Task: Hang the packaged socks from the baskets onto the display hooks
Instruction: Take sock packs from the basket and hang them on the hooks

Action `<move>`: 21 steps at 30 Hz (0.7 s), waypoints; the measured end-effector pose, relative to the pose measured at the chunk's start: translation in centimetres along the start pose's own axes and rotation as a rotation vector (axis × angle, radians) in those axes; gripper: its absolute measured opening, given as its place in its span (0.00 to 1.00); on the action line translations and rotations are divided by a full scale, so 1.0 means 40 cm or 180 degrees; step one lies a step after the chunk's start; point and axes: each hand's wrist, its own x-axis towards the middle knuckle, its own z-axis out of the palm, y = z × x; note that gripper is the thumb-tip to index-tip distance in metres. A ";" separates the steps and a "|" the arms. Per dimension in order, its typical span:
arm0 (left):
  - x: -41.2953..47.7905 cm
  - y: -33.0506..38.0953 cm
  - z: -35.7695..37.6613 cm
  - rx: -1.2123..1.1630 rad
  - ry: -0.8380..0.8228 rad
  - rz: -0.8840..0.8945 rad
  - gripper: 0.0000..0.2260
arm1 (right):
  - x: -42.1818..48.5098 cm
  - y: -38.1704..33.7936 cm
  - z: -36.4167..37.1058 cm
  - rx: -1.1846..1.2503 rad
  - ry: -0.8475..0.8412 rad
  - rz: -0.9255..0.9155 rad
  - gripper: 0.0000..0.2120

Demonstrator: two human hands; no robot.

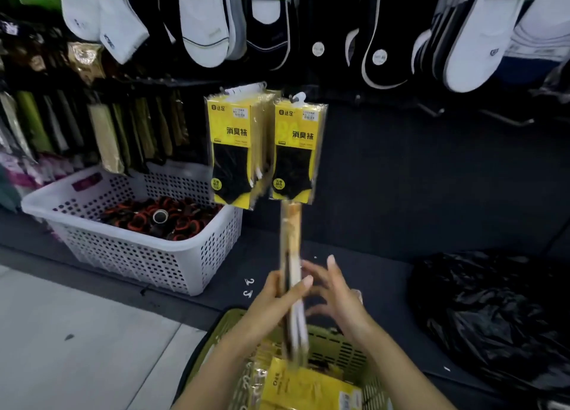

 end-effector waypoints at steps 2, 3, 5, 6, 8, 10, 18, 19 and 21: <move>0.013 0.001 -0.014 -0.0542 0.0042 -0.0062 0.29 | 0.008 -0.008 0.020 -0.0301 -0.0051 -0.0285 0.17; 0.018 -0.004 -0.019 -0.0805 0.0154 -0.0083 0.26 | 0.015 -0.011 0.026 -0.0422 0.0001 -0.0465 0.14; 0.022 -0.014 -0.028 -0.1129 0.0408 -0.0150 0.23 | 0.029 -0.019 0.033 -0.0592 0.0158 -0.0788 0.14; 0.024 -0.018 -0.034 -0.1152 0.0512 -0.0154 0.22 | 0.035 -0.021 0.034 -0.0684 0.0269 -0.0946 0.15; 0.029 -0.020 -0.049 -0.1092 0.0627 -0.0108 0.18 | 0.048 -0.024 0.031 -0.0927 0.0633 -0.1183 0.19; 0.035 -0.006 -0.072 -0.1008 0.0573 -0.0001 0.14 | 0.066 -0.030 0.026 -0.0941 0.0902 -0.1195 0.23; 0.098 0.111 -0.153 -0.0011 0.0829 0.0400 0.22 | 0.131 -0.111 0.023 0.0421 0.0870 -0.0694 0.15; 0.111 0.127 -0.163 0.0071 0.0834 0.0499 0.21 | 0.137 -0.122 0.021 0.0443 0.0816 -0.0696 0.12; 0.132 0.159 -0.186 0.0173 0.0797 0.0672 0.19 | 0.148 -0.142 0.013 0.0519 0.0823 -0.0782 0.10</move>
